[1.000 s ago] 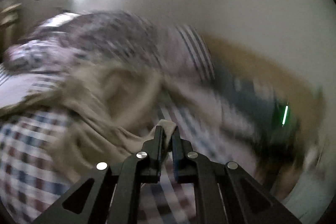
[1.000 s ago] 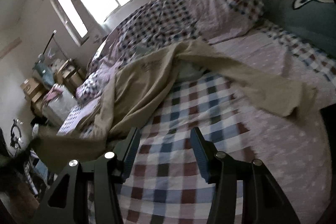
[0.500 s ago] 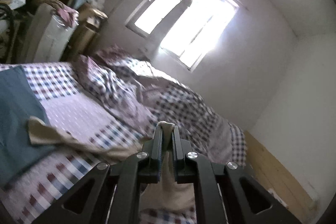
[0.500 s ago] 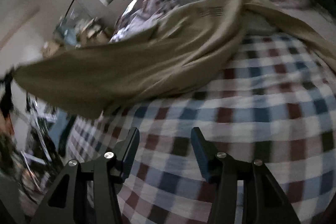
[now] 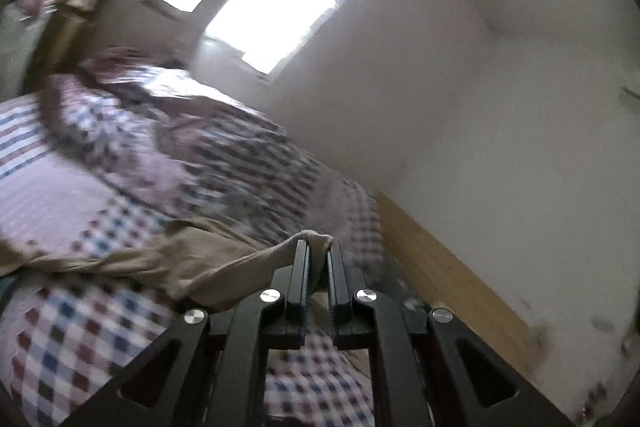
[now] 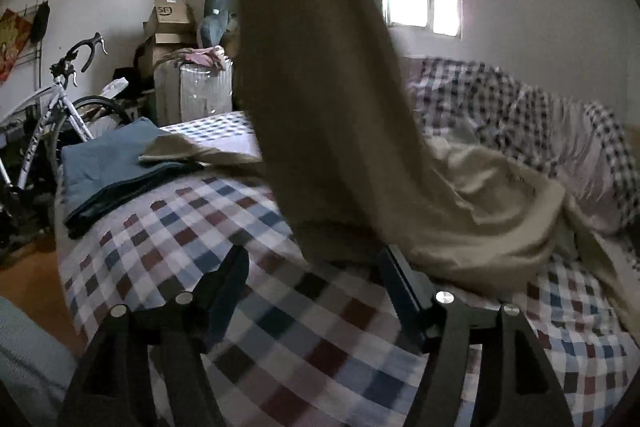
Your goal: Fold clothes
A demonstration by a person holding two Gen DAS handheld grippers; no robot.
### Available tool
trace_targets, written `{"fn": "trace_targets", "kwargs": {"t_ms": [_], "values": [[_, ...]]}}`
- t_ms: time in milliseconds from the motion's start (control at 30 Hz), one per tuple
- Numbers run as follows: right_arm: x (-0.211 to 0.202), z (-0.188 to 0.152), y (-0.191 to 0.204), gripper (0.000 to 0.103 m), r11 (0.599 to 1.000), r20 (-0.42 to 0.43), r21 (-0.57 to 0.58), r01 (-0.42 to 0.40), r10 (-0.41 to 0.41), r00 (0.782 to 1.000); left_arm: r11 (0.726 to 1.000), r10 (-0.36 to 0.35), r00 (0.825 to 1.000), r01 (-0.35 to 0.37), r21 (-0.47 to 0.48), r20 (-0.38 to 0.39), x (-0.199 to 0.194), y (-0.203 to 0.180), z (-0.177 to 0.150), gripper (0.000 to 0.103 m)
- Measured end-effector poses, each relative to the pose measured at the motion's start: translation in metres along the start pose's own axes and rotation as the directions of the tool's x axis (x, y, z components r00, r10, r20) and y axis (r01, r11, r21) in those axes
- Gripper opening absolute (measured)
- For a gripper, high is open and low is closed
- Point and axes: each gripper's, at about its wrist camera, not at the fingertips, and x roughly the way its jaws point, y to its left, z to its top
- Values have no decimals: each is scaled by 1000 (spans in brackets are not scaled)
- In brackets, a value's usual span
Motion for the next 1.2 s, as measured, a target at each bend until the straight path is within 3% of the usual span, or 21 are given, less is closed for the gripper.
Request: {"fn": "trace_targets", "kwargs": {"t_ms": [133, 400, 433, 500, 533, 633, 900, 1033, 1100, 1133, 1167, 1200], "values": [[3, 1, 15, 73, 998, 45, -9, 66, -66, 997, 992, -87, 994, 92, 81, -68, 13, -46, -1, 7], [34, 8, 13, 73, 969, -11, 42, 245, -245, 969, 987, -111, 992, 118, 110, -65, 18, -68, 8, 7], [37, 6, 9, 70, 961, -34, 24, 276, -275, 961, 989, -106, 993, 110, 97, -45, 15, -64, 12, 6], [44, 1, 1, 36, 943, -78, -14, 334, -334, 939, 993, -97, 995, 97, 65, -6, 4, -52, 17, 6], [46, -1, -4, 3, 934, -100, -30, 357, -358, 928, 996, -87, 996, 86, 38, 16, -2, -43, 20, 6], [33, -3, -35, 0, 941, -140, -21, 338, -338, 931, 998, -52, 996, 55, -41, 79, -21, -16, 26, 6], [-82, 31, -94, 0, 914, -15, -126, 386, -391, 920, 962, 56, 988, -15, -272, 142, -66, 69, -3, 6], [-92, 19, -101, 5, 974, -55, 23, 226, -225, 973, 963, 59, 990, -23, -270, 126, -73, 76, -13, 6], [-96, 12, -104, 18, 985, -69, 106, 137, -131, 989, 968, 40, 993, -11, -250, 111, -72, 67, -13, 6], [-87, 3, -103, 29, 979, -91, 195, 54, -36, 995, 971, 31, 994, -6, -237, 103, -71, 62, -13, 6], [-74, -6, -102, 40, 956, -107, 291, -38, 72, 992, 975, 21, 995, 1, -222, 94, -70, 56, -12, 6], [-61, -12, -100, 43, 938, -129, 339, -74, 124, 984, 979, 11, 996, 6, -202, 85, -68, 48, -10, 6]]}}
